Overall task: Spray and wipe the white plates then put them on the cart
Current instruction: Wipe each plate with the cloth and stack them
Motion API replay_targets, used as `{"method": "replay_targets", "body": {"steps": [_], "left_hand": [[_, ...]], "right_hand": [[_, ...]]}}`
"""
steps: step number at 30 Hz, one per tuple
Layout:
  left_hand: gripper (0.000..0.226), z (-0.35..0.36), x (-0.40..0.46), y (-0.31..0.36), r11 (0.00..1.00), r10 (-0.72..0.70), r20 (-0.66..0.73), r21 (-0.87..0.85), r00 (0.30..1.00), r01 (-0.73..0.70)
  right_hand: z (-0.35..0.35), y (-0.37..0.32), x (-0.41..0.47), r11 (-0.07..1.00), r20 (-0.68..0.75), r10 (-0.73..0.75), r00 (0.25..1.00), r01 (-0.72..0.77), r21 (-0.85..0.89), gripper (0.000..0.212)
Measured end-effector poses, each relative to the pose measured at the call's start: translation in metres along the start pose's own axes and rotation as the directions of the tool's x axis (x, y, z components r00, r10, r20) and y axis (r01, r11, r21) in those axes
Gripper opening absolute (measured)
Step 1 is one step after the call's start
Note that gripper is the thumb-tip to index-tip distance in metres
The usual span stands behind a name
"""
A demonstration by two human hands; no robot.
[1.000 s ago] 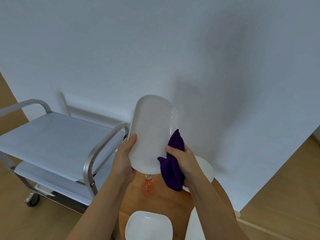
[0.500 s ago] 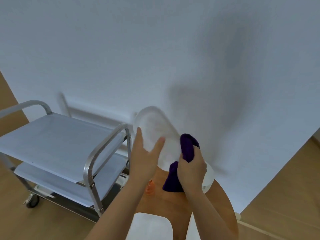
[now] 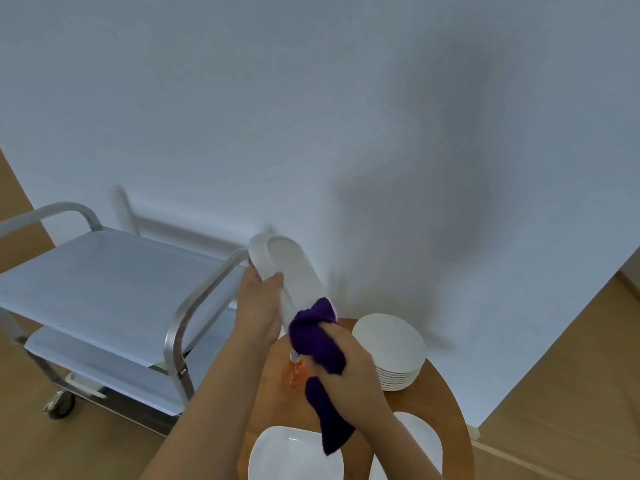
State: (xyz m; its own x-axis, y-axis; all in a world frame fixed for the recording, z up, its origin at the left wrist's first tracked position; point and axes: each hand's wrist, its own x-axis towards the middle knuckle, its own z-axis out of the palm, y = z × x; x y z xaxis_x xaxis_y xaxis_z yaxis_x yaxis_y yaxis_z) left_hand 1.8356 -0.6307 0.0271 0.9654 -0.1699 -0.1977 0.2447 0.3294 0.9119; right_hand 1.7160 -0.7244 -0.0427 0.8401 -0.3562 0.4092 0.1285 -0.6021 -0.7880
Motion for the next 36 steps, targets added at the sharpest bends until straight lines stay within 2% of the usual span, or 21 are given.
{"method": "replay_targets", "body": {"steps": [1,2,3,5,6,8,11,13,14,16,18,20,24,28,31,33,36], "left_hand": [[0.023,-0.005,0.000,0.003,0.997,0.053,0.036,0.053,0.998,-0.055],[0.023,-0.010,0.001,0.007,0.991,0.092,0.081,0.094,0.992,-0.099],[0.022,-0.016,0.001,0.010,0.984,0.106,0.130,0.127,0.986,-0.122],[0.023,-0.025,0.000,0.014,0.969,0.079,0.229,0.211,0.970,-0.129],[0.026,-0.028,-0.002,0.015,0.952,0.052,0.283,0.277,0.958,-0.133],[0.032,-0.027,-0.008,0.012,0.892,-0.020,0.417,0.419,0.909,-0.172],[0.034,-0.015,-0.027,0.007,0.769,-0.101,0.620,0.546,0.778,-0.334],[0.035,-0.008,-0.037,0.006,0.743,-0.113,0.704,0.528,0.701,-0.411],[0.035,-0.008,-0.040,0.007,0.759,-0.116,0.714,0.512,0.690,-0.402],[0.033,-0.011,-0.044,0.009,0.804,-0.115,0.706,0.479,0.698,-0.352],[0.031,-0.013,-0.048,0.010,0.815,-0.100,0.706,0.463,0.701,-0.349],[0.041,-0.015,-0.052,0.012,0.844,-0.078,0.709,0.422,0.701,-0.332],[0.043,-0.019,-0.051,0.014,0.931,-0.015,0.676,0.279,0.736,-0.237],[0.026,-0.012,-0.046,0.013,0.971,0.100,0.537,0.129,0.837,-0.199],[0.026,-0.009,-0.039,0.015,0.977,0.173,0.483,0.028,0.858,-0.213],[0.025,-0.009,-0.038,0.012,0.978,0.179,0.464,0.015,0.868,-0.210],[0.030,-0.016,-0.036,0.005,0.994,0.100,0.453,-0.003,0.886,-0.110]], "right_hand": [[-0.005,-0.001,-0.001,0.946,0.053,0.224,0.973,-0.231,0.228,0.033],[-0.009,0.001,0.001,0.827,0.056,0.392,0.918,-0.379,0.415,0.028],[-0.014,0.002,0.005,0.718,0.019,0.522,0.853,-0.452,0.529,0.027],[-0.022,-0.002,0.014,0.690,-0.075,0.616,0.784,-0.491,0.532,0.041],[-0.026,-0.005,0.019,0.719,-0.102,0.578,0.810,-0.446,0.533,0.042],[-0.029,-0.018,0.033,0.803,-0.066,0.416,0.907,-0.333,0.494,0.037],[-0.023,-0.036,0.055,0.976,-0.007,0.105,0.994,-0.102,0.192,0.026],[-0.018,-0.041,0.069,0.999,0.053,-0.033,0.998,0.035,-0.034,0.033],[-0.017,-0.043,0.073,0.993,0.072,-0.035,0.997,0.043,-0.111,0.038],[-0.018,-0.044,0.079,0.992,0.035,0.061,0.998,-0.057,-0.113,0.049],[-0.022,-0.042,0.083,0.982,-0.022,0.185,0.983,-0.184,0.029,0.049],[-0.026,-0.040,0.087,0.947,-0.034,0.287,0.957,-0.278,0.160,0.045],[-0.035,-0.033,0.088,0.848,-0.054,0.486,0.872,-0.456,0.269,0.042],[-0.024,-0.027,0.076,0.850,-0.054,0.474,0.879,-0.441,0.289,0.042],[-0.012,-0.024,0.061,0.856,-0.017,0.464,0.885,-0.444,0.266,0.047],[-0.010,-0.022,0.057,0.855,0.018,0.467,0.884,-0.457,0.247,0.050],[-0.020,-0.018,0.053,0.856,0.080,0.441,0.894,-0.446,0.263,0.042]]}}
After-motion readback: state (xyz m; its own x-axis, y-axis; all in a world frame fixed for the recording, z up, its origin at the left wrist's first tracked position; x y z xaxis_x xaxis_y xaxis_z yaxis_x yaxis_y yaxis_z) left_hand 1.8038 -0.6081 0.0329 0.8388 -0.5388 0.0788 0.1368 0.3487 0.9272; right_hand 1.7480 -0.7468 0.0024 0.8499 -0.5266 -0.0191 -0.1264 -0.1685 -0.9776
